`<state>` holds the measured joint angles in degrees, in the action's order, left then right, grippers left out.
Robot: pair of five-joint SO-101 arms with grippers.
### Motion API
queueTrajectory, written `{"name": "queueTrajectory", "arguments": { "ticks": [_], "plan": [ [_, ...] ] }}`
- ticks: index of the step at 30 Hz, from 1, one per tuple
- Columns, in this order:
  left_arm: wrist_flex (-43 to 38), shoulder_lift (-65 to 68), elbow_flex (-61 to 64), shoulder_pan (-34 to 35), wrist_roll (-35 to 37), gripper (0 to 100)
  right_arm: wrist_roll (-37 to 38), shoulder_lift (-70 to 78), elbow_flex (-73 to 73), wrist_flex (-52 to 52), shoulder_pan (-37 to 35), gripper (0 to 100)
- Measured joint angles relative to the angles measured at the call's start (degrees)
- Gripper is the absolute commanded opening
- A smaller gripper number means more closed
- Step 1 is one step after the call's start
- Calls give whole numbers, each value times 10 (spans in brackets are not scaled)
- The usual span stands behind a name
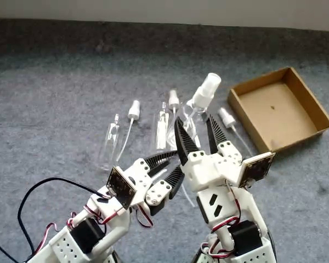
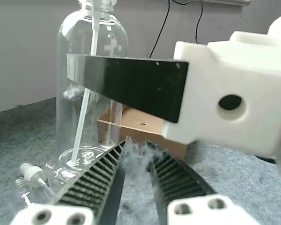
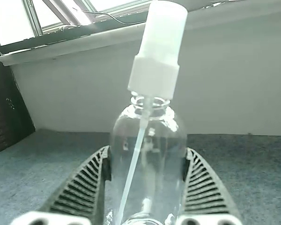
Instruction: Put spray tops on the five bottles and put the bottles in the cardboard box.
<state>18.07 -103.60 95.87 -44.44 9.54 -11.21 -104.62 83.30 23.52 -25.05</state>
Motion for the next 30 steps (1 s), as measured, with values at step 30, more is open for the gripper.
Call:
{"name": "queueTrajectory", "arguments": {
  "ticks": [30],
  "plan": [
    [120, -1, -62, 22, 84, 6, 77, 77, -141, 89, 0, 74]
  ]
}}
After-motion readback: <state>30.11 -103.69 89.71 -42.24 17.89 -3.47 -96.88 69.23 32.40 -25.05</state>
